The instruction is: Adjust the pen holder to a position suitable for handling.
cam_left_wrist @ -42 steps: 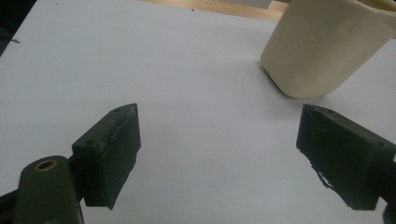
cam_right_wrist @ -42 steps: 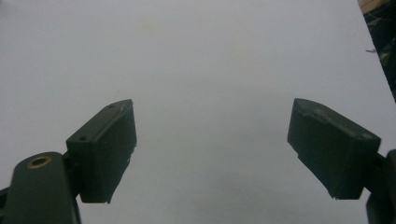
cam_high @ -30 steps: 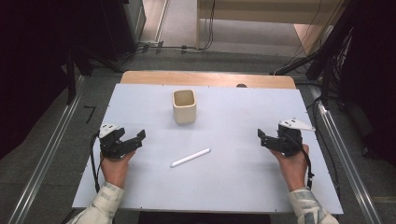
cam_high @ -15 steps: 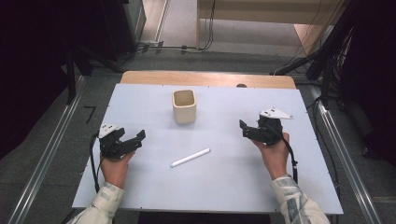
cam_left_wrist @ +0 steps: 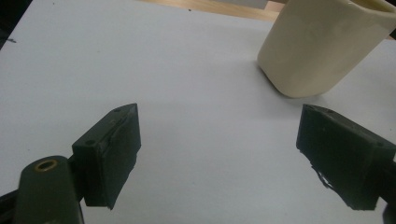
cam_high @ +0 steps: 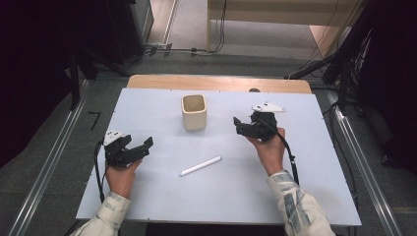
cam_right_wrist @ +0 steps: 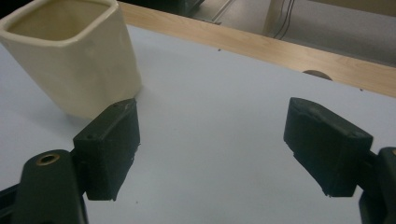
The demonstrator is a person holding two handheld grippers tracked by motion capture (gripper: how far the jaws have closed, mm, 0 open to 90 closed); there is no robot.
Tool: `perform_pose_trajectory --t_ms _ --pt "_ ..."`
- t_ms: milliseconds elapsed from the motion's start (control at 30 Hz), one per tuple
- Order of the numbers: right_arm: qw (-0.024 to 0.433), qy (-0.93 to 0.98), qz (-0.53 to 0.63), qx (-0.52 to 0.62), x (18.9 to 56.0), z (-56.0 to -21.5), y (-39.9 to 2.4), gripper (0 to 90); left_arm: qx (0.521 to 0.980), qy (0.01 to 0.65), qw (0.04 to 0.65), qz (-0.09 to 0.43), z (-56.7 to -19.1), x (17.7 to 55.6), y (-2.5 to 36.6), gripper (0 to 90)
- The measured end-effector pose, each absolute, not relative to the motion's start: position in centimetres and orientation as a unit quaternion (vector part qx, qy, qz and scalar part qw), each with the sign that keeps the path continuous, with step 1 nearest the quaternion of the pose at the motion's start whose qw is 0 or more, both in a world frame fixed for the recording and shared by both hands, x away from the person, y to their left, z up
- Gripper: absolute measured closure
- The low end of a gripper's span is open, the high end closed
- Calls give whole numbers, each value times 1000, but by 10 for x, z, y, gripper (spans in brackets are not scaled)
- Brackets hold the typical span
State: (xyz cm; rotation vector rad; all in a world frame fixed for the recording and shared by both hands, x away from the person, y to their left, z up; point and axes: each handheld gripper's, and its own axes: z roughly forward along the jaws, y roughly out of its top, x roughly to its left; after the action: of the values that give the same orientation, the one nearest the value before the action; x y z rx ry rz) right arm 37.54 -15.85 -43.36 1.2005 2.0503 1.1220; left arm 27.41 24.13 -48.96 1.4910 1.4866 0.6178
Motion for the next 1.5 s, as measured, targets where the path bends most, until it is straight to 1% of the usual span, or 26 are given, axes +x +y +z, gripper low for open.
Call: perform_pose_trajectory --t_ms 667,1067,1133,1167,1233,1400,1500 --pt "244 758 423 432 403 -420 -110 184 605 602 459 248 -490 274 241 145" --pt "230 755 432 436 420 -410 -84 223 606 601 458 247 -490 275 241 145" --pt "224 758 430 435 424 -410 -76 253 606 600 459 248 -490 275 241 144" --pt "224 758 430 435 424 -410 -76 253 606 600 459 247 -490 275 241 144" --pt "222 762 427 433 427 -411 -67 294 607 600 460 246 -490 275 241 145" --pt "214 767 418 436 434 -416 -53 358 607 599 460 247 -490 275 241 145" --pt "212 770 410 441 438 -418 -46 382 608 599 460 246 -490 275 242 146"
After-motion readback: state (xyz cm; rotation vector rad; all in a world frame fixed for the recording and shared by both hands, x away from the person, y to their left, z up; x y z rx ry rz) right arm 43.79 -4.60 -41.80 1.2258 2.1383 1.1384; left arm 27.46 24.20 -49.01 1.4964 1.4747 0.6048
